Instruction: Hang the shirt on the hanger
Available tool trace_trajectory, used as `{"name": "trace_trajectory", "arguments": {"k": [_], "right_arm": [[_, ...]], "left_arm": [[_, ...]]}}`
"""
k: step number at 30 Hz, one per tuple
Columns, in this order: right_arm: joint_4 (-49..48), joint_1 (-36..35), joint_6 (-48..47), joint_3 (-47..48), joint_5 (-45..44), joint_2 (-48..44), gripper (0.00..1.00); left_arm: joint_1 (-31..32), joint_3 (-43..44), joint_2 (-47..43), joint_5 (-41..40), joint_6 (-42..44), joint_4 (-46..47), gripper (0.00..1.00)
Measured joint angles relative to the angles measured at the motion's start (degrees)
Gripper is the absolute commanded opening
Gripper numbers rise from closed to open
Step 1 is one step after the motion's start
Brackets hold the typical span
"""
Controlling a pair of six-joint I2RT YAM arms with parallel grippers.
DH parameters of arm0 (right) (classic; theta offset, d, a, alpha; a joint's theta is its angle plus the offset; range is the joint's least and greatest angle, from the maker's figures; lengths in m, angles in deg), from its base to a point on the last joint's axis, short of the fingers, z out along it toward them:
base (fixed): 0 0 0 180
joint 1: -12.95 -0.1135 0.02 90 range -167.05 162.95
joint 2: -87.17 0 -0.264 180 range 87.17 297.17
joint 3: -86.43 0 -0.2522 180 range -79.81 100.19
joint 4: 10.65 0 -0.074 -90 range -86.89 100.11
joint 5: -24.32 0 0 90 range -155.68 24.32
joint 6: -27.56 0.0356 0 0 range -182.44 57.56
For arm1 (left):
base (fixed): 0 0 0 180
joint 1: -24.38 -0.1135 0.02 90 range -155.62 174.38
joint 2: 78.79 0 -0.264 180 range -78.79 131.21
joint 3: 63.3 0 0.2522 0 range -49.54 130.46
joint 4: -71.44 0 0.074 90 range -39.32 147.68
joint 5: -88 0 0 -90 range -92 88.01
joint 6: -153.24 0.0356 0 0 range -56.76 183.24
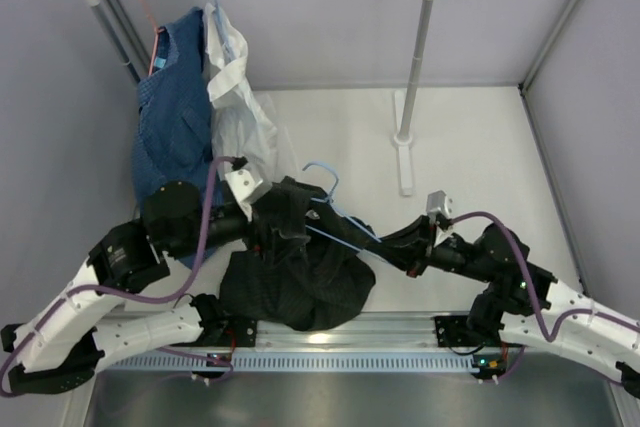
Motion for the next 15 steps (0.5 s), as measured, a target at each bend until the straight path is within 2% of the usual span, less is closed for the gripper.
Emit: {"name": "trace_trajectory", "arguments": {"k": [9,15], "right_arm": [[-4.5,0.0,3.3,-3.1,-3.6,-6.9,0.00],[-4.8,0.0,3.6,-3.1,-3.6,-7.5,0.00]], "left_arm": [[0.0,-5.6,-13.6,-20.6,0.2,6.6,0.98],[0.0,-8.9,-14.2,-28.1,2.0,6.5,0.98]]}}
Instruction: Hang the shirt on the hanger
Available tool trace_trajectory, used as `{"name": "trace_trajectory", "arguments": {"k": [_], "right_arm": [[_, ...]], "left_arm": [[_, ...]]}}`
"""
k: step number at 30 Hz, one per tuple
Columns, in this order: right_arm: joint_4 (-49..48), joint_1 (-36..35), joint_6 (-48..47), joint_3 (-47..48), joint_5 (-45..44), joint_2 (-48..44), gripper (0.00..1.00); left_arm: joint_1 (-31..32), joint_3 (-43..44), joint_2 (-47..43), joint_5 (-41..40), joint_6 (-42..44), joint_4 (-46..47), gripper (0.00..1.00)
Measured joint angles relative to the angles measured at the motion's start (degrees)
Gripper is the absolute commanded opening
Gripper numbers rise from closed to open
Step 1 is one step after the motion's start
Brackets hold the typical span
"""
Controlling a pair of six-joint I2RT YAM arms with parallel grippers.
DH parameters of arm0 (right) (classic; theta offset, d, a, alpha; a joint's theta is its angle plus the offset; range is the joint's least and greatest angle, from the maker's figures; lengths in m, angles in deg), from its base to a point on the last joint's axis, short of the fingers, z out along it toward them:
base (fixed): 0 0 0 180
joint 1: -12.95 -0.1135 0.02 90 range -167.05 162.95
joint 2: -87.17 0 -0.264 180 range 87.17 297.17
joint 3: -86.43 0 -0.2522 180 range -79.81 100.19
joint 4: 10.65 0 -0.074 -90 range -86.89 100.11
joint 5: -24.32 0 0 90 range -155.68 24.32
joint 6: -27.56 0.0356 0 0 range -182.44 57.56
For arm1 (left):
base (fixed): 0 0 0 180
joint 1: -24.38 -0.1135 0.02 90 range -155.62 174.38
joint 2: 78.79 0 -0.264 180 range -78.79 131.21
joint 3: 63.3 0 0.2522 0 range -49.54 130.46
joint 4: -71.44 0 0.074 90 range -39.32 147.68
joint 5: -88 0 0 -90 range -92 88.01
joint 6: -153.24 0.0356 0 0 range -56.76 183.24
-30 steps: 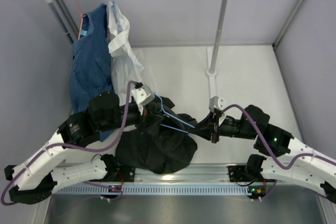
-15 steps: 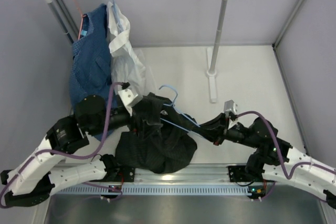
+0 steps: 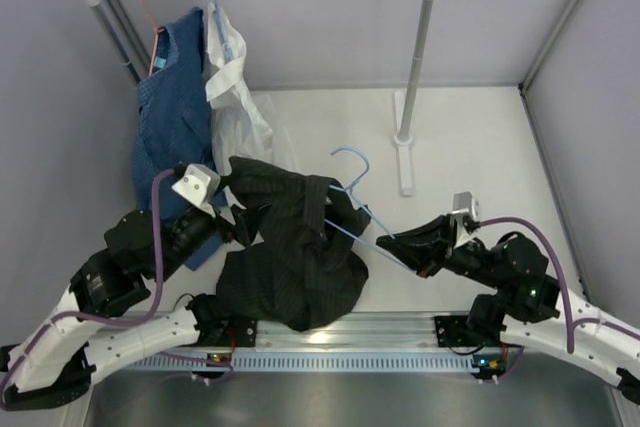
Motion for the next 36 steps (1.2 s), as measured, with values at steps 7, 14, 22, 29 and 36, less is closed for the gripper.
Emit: {"name": "trace_trajectory", "arguments": {"k": [7,14,22,29,36], "right_arm": [[2.9,0.0,0.0,0.0,-0.3,-5.8,0.00],[6.4,0.0,0.0,1.6,-1.0,-9.2,0.00],[10.6,0.0,0.0,3.2,0.0,-11.5,0.00],[14.7,0.0,-0.3,5.4,-0.9,-13.9,0.00],[21.4,0.0,-2.7,8.3,-2.9,-15.3,0.00]], "left_arm": [[0.0,-0.2,0.2,-8.9,1.4,-3.8,0.92],[0.0,-1.1,-0.9,-8.3,1.3,-4.2,0.86],[0.0,-1.6,2.5,-7.1,5.8,1.3,0.47],[0.0,-1.6,7.5,-8.5,9.3,5.2,0.00],[0.0,3.3,6.7,-7.1,16.9,3.3,0.00]]}}
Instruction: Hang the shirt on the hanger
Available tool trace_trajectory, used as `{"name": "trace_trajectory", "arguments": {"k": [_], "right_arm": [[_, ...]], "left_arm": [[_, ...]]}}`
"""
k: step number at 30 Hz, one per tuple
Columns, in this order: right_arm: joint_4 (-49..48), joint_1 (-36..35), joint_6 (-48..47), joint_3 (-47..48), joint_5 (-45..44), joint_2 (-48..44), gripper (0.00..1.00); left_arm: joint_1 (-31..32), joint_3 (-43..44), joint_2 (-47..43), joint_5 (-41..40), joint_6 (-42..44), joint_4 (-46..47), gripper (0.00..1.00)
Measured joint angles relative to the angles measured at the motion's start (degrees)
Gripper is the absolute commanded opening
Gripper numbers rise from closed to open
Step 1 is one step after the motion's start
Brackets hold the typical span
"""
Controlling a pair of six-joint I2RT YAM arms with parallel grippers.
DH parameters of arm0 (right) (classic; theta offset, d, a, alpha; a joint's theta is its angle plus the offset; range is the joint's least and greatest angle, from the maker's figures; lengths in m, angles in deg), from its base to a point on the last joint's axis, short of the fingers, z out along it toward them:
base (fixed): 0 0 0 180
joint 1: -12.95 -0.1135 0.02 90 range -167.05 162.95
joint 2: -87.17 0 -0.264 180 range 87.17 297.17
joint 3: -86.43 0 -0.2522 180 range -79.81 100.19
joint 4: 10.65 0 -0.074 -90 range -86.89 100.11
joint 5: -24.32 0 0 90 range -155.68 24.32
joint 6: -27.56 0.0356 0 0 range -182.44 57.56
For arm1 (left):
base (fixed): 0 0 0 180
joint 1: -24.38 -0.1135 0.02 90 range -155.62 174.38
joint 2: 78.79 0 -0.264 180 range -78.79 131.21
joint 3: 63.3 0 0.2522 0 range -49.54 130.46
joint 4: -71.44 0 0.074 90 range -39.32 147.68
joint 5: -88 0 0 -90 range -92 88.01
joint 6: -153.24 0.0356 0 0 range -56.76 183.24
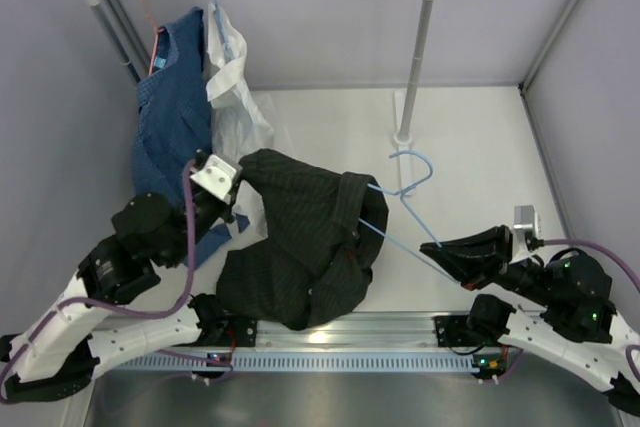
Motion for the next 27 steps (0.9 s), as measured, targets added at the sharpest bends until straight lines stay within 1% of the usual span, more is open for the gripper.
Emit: {"name": "trace_trajectory", "arguments": {"k": [4,6,9,13,15,19,23,27], "right_arm": [[1.6,0.0,-1.1,0.7,0.2,-0.7,0.00],[1.9,0.0,-1.7,0.7,1.3,-0.5,0.00],[1.5,0.0,-2.2,0.6,3.9,0.7,0.00],[-2.2,0.0,-2.1,-2.5,6.5,1.3,0.00],[-5.0,0.0,-1.9,-4.6,7.5,1.5,0.00],[-11.6,0.0,-1.0,-8.7,9.0,2.8,0.00],[-20.3,0.0,0.2,-14.1,8.6,3.0,0.00],[-30.6,0.0,1.5,-19.7,8.5,3.7,0.00]], "left_arm": [[0.0,5.8,-0.5,2.5,4.3,-0.1,0.00],[0.0,8.5,-0.6,5.5,6.3,-0.5,0.00],[0.0,12.7,0.3,12.4,8.4,-4.2,0.00],[0.0,16.4,2.4,19.7,9.1,-9.3,0.00],[0.0,16.6,2.7,21.5,9.1,-11.0,0.00],[0.0,16.9,2.8,20.8,8.9,-13.6,0.00],[0.0,17.5,2.5,13.7,6.2,-13.9,0.00],[0.0,16.7,0.3,8.8,3.0,-14.3,0.00]]}}
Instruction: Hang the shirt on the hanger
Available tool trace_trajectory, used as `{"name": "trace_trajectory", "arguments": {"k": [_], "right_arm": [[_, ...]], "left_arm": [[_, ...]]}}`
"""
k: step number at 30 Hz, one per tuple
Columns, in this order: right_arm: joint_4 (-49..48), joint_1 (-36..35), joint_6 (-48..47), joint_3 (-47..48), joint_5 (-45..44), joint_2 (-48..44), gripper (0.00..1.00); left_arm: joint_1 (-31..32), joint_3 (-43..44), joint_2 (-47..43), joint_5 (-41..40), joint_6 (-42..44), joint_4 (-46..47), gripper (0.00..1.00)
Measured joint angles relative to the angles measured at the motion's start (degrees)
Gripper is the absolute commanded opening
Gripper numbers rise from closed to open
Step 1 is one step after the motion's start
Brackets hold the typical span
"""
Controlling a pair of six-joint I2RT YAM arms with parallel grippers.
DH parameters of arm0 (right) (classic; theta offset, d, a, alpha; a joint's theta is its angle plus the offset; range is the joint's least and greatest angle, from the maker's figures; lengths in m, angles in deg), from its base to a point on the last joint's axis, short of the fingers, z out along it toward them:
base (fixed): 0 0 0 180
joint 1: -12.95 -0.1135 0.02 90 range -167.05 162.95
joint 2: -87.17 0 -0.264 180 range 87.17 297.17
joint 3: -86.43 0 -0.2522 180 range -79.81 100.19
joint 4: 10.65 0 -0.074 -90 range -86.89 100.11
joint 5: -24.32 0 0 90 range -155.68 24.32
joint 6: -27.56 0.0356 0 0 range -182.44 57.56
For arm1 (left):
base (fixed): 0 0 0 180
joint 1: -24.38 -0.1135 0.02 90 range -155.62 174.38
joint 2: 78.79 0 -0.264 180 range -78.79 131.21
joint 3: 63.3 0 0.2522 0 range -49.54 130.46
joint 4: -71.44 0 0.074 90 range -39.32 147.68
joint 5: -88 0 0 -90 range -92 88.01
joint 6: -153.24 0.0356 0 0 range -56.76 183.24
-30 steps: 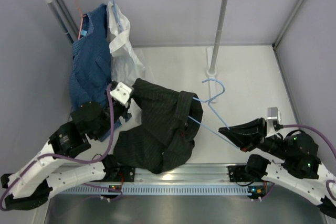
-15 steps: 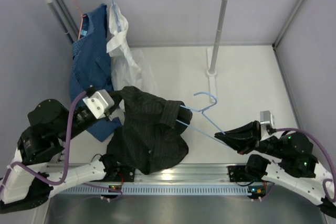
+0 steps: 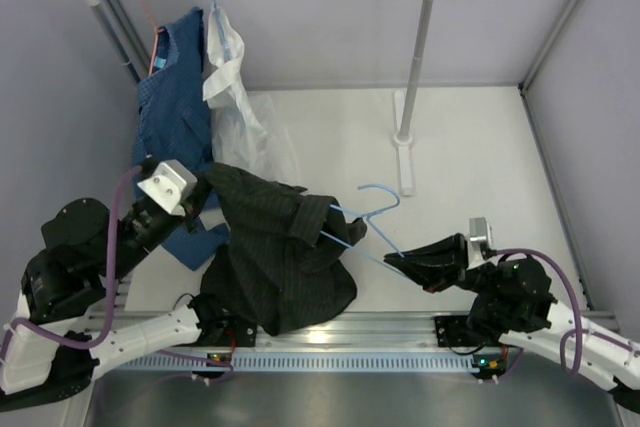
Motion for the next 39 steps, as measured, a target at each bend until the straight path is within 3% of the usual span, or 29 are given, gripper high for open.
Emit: {"name": "trace_trajectory", "arguments": {"k": [1,5,6,7,13,24,27,33,39], "right_arm": [[-2.3,0.0,0.1,-0.7,0.0,0.7,0.00],[-11.2,0.0,1.0,-2.4,0.3,3.9,0.00],[-12.5,0.0,1.1,-2.6,0.4,4.1,0.00],[-13.2,0.0,1.1,-2.6,0.3,4.1,0.00],[-14.6,0.0,0.9,-2.6,-0.3,2.6,0.00],[-9.2,0.0,-1.1,-2.5,-3.2,-1.2,0.00],[-6.7,0.0,-1.6,-2.4,-3.3,-1.9,0.00],[-1.2,0.0,-2.6,-0.9,-3.3,-3.1,0.00],[1.0,0.0,-3.1,-0.6,-3.3,-3.8,0.00]], "left_arm": [[0.0,-0.2,-0.6,-1.8,-1.2,-0.1,0.05],[0.0,-2.3,-2.2,-9.7,-5.4,0.0,0.44],[0.0,-3.1,-2.5,-10.8,-6.1,-0.1,0.85],[0.0,-4.1,-2.8,-11.9,-6.7,-0.4,0.98],[0.0,-3.7,-2.7,-9.9,-11.0,-4.0,0.98],[0.0,18.2,6.4,19.9,-10.7,-5.6,0.97],[0.0,19.7,11.3,24.7,-8.7,-5.6,0.96],[0.0,20.9,23.4,32.2,0.0,-6.4,0.86],[0.0,20.9,27.5,35.1,7.5,-7.9,0.78]]}}
